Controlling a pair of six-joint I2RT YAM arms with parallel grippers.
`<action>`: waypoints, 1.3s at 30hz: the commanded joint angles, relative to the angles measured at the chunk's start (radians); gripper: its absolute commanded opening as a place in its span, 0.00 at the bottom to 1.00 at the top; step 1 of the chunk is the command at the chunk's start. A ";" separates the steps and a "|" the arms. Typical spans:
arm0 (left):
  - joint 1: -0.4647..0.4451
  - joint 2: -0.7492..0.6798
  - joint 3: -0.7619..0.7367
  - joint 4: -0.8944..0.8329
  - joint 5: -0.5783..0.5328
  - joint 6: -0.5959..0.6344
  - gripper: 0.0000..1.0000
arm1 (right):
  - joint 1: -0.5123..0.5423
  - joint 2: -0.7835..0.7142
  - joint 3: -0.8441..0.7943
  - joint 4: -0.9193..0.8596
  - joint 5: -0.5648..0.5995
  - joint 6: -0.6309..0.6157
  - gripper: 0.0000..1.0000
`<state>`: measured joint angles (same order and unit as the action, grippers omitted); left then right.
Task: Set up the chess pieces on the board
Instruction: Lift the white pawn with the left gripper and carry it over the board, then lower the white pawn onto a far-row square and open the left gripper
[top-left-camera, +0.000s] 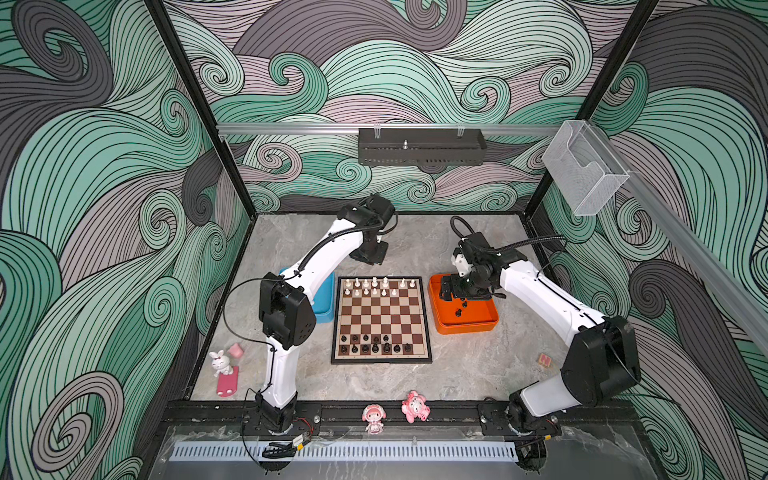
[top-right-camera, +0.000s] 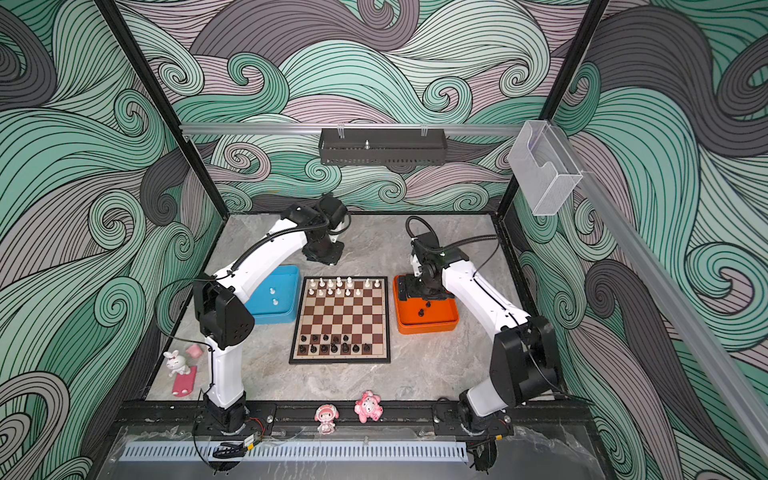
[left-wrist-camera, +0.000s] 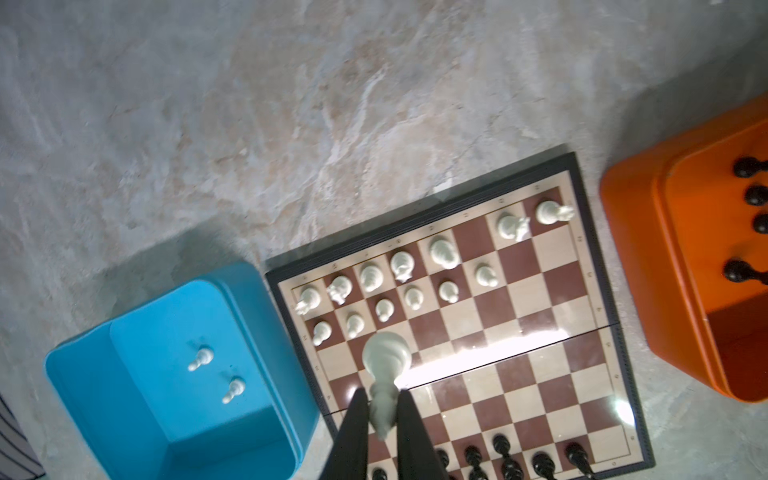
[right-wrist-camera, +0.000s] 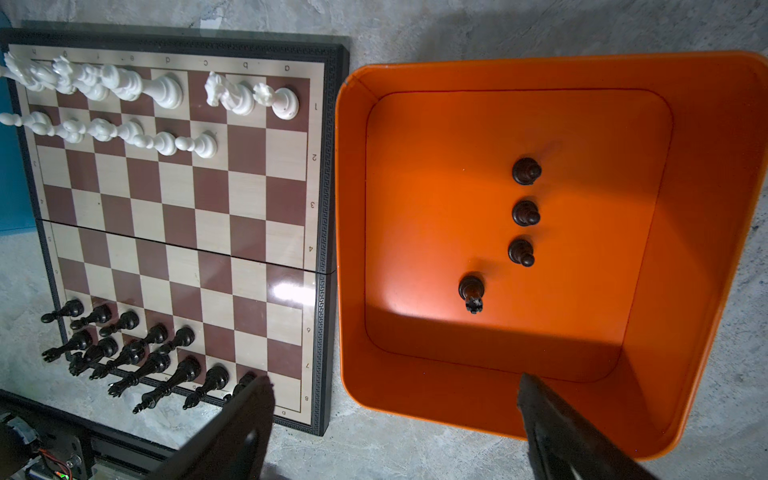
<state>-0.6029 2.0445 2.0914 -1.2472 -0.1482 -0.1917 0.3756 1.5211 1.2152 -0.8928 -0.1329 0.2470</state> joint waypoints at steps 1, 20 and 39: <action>-0.055 0.069 0.111 -0.057 -0.008 0.039 0.14 | -0.006 -0.022 -0.012 -0.006 0.007 0.012 0.92; -0.132 0.278 0.205 -0.005 -0.062 0.119 0.14 | -0.029 -0.026 -0.028 -0.006 0.002 -0.014 0.92; -0.099 0.388 0.250 -0.037 0.004 0.067 0.15 | -0.062 0.010 -0.031 -0.001 -0.019 -0.035 0.92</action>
<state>-0.7208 2.4084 2.3054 -1.2465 -0.1692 -0.1020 0.3214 1.5181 1.1885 -0.8909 -0.1390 0.2245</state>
